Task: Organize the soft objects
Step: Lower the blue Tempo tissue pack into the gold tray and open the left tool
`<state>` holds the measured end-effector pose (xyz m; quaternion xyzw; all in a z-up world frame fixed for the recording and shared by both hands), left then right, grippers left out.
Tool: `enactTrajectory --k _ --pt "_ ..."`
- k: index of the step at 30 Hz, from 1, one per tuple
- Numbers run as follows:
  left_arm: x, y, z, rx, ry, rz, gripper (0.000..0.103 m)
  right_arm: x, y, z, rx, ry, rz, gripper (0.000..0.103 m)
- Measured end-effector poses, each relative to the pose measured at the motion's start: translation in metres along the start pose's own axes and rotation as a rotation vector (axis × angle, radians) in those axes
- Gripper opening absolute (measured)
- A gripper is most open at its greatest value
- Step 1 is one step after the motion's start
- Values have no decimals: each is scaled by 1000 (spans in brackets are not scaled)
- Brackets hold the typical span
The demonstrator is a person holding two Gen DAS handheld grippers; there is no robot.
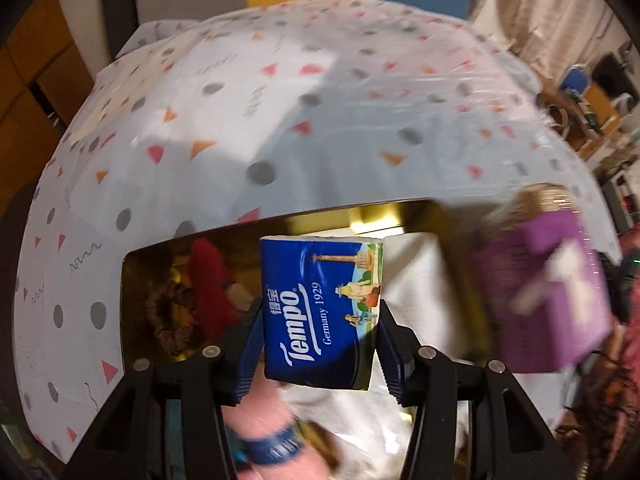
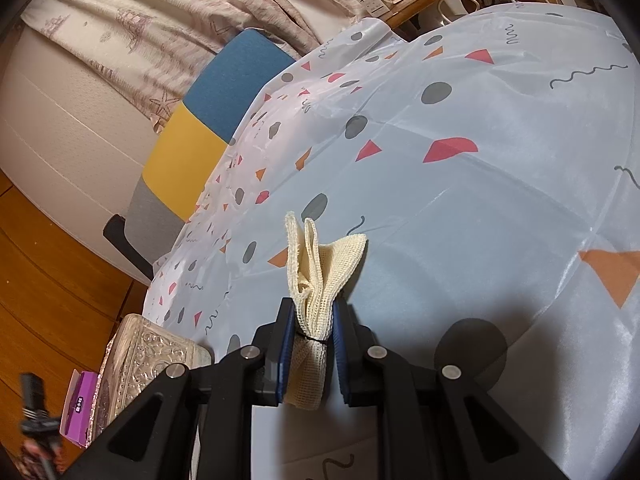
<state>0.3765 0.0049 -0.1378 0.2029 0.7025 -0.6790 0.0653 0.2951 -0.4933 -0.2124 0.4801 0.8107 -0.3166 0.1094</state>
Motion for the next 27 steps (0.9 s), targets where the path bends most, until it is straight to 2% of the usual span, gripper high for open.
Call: enactTrajectory --k 5,7,10,15,19,21,25,27 --pt "2 34 -18 -20 -55 -29 54 0 0 0 0 0 0 16" --pt "2 39 -20 -36 -61 -20 62 0 0 0 0 0 0 16" --pt "2 41 -27 -49 -104 -8 67 0 0 0 0 1 0 16" --pt "6 19 -31 14 -204 55 76 -1 -2 1 21 4 -2 16" --pt "18 -8 -30 74 -272 125 87 -3 -8 0 56 -2 -5 19" --pt "24 -19 -26 95 -280 154 90 -3 -16 1 75 -8 -7 19" --pt "41 -36 -12 131 -259 188 92 -6 -42 4 115 18 4 19" --pt "49 -45 -7 116 -249 211 93 -8 -59 0 143 14 13 19"
Point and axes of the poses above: each gripper's, at about its wrist camera, not at the fingertips, and y roughly the way its jaws point, z to its right, x to its underside, the point moved 7 cm from there along y, roughly the way its jaws point, and after that the axes turned 8 degrees about -x, right-handed, at the moved point
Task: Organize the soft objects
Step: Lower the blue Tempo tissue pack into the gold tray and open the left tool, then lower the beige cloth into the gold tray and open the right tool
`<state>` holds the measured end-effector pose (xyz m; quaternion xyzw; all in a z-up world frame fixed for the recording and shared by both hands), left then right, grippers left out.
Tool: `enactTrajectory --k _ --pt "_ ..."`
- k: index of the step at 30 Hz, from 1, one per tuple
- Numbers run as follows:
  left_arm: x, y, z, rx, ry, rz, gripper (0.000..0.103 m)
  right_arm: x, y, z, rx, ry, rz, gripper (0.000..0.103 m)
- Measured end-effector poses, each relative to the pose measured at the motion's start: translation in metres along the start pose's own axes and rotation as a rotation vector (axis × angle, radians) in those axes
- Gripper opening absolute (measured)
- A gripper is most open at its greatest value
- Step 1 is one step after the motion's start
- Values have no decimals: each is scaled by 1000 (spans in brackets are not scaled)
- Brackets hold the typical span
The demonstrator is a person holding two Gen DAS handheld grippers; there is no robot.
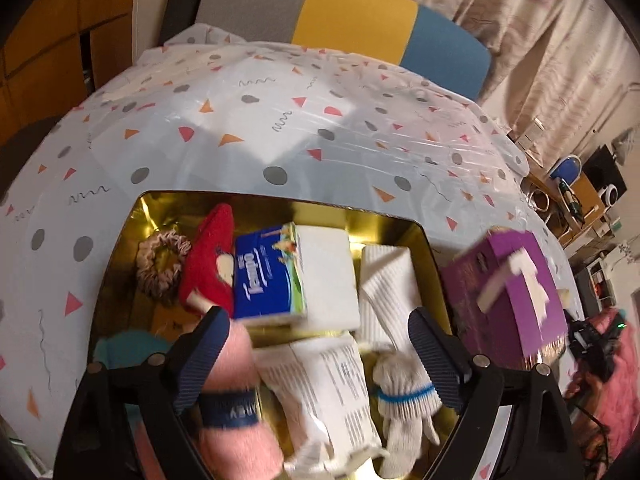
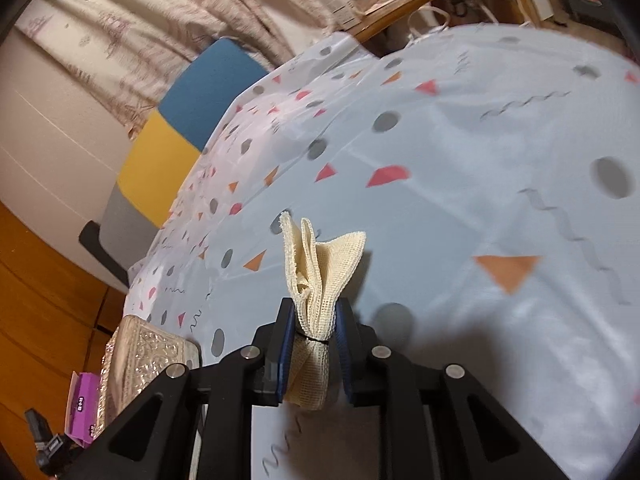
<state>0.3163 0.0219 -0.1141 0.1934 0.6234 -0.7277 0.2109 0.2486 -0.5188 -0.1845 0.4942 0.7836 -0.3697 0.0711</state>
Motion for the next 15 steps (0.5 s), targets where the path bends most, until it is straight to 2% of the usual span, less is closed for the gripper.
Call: enactTrajectory --k 4,8,12,15 --pt "14 -21 0 -49 19 65 103 -1 -45 -34 4 -107 49 19" --pt "24 -43 -12 -88 -2 124 103 8 -83 -94 -56 -265 88 19" --pt "39 -58 -32 -138 -56 124 103 36 -105 -162 -175 -414 77 19" --pt "53 -66 -46 -159 -85 103 103 70 -105 -216 -283 -530 9 19"
Point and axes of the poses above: each gripper's, at about its wrist camera, not at the fingertips, and y roughly the way its jaws point, z to its right, x to its underside, the point moved 7 cm from there along y, roughly the way its jaws point, and after that the axes turned 8 degrees about -x, right-handed, at the moved point
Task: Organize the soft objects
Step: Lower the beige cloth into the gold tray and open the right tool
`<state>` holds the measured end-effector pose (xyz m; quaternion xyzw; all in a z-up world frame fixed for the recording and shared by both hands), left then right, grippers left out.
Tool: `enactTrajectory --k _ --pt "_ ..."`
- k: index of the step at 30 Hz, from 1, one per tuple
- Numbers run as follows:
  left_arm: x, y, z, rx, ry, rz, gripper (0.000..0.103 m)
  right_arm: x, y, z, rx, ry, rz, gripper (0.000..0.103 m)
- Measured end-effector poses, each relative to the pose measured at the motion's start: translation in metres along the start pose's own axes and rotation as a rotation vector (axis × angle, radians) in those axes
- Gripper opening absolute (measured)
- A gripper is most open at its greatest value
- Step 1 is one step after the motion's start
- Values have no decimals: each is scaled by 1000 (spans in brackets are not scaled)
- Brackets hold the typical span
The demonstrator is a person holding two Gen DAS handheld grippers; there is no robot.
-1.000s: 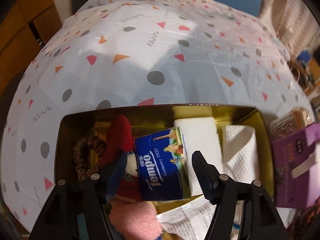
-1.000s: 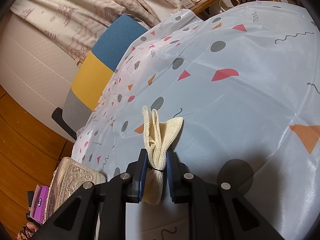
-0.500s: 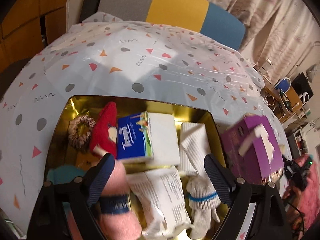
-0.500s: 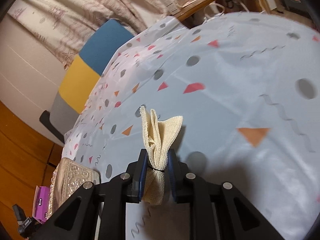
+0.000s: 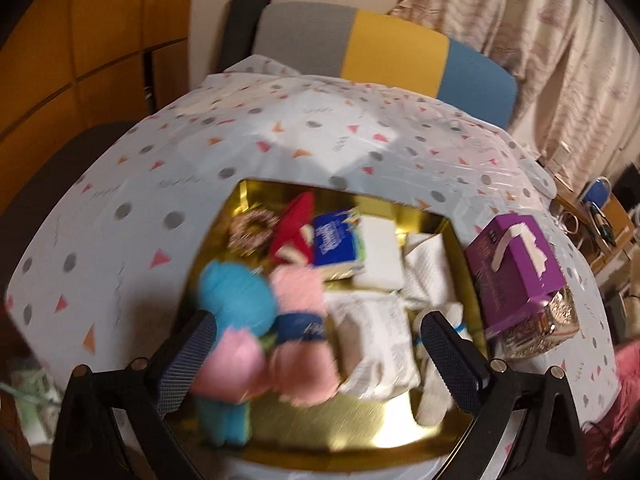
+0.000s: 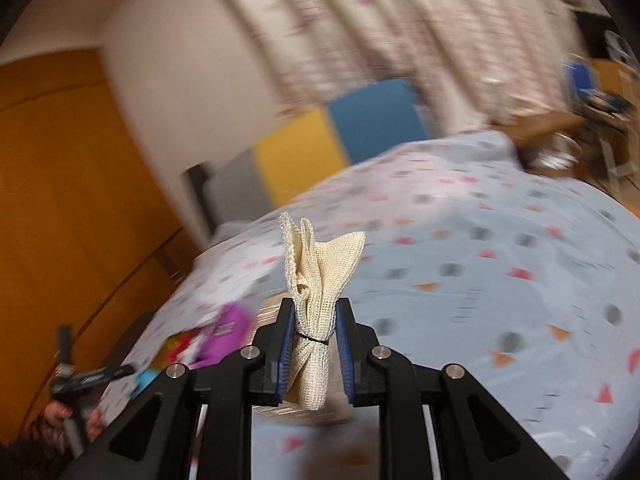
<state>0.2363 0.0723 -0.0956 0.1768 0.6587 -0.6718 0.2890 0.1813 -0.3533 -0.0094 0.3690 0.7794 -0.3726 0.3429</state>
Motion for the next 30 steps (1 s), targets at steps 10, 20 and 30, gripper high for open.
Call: enactTrajectory --k 10,20,30 --pt "37 -22 -40 -14 -83 -25 103 66 82 -148 -251 -399 -291 19" --pt "60 -39 -72 -114 -61 4 103 150 161 -229 -382 -818 -603 19" --pt "78 -45 -87 -143 -61 -8 103 214 198 -236 -417 -1043 -812 29"
Point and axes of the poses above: each gripper's, at about its wrist camera, not at the fingertips, and y roughly the way its jaws point, z to its right, x to its underside, the point moved 7 cm from there along y, roughly the way its jaws point, and after that the axes turned 8 degrees about -x, right-handed, at the moved point
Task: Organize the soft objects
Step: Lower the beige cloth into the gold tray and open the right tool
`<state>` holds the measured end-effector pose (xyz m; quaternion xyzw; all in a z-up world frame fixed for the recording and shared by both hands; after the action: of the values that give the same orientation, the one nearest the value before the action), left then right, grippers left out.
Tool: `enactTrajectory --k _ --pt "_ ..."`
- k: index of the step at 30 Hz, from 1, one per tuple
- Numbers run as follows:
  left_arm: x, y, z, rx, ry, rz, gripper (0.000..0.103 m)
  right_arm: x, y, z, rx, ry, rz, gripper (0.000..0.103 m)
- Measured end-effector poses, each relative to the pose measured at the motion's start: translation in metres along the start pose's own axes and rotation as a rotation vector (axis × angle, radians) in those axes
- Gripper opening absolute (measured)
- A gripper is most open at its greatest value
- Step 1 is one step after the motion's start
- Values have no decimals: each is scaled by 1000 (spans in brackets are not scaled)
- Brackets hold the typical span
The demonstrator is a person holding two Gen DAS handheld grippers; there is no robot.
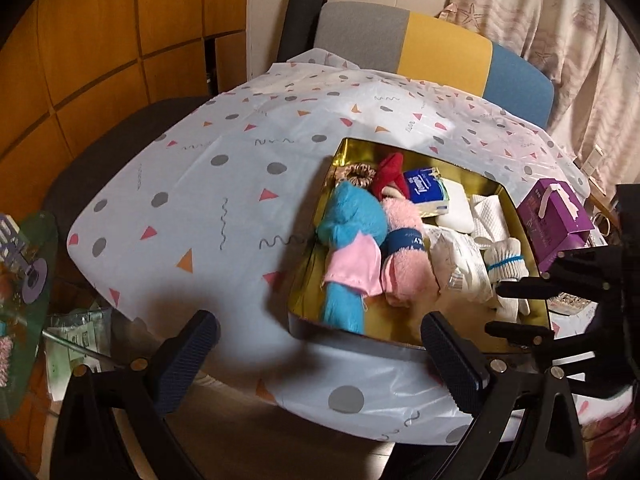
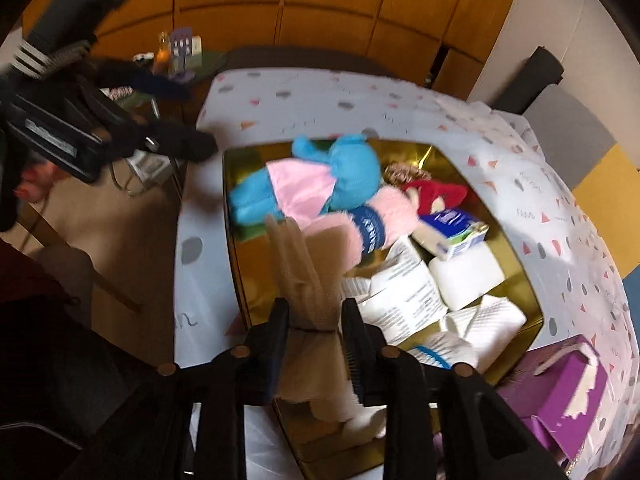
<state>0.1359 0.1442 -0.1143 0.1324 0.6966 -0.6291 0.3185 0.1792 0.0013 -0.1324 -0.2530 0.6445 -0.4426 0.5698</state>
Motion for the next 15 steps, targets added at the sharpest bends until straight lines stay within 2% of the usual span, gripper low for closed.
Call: enactTrajectory --k 2,4,5,10,12,15 --pt "3 0 -1 1 0 -7 103 3 1 3 -52 71 21 37" --pt "5 -1 1 -4 8 -3 103 5 -7 9 -149 190 71 45" --pt "5 -2 2 -7 18 6 103 6 -13 11 -161 223 96 47" --pt "4 -15 14 -29 65 53 103 11 -71 26 -71 422 296 50" --pt "3 -19 20 -23 79 39 103 14 -95 29 -11 521 369 51" --pt "3 -31 27 -7 69 47 103 20 -117 31 105 697 418 54"
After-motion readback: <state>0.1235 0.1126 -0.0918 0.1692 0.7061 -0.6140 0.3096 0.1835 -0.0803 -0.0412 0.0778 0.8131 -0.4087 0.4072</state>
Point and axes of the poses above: each gripper's, at about its wrist camera, not at the fingertips, and y roughly the way its jaws point, z to its right, x to its underside, the point moved 7 cm from there along y, roughly the way its jaws point, and after that the axes turned 8 degrees about -x, right-handed, at the moved point
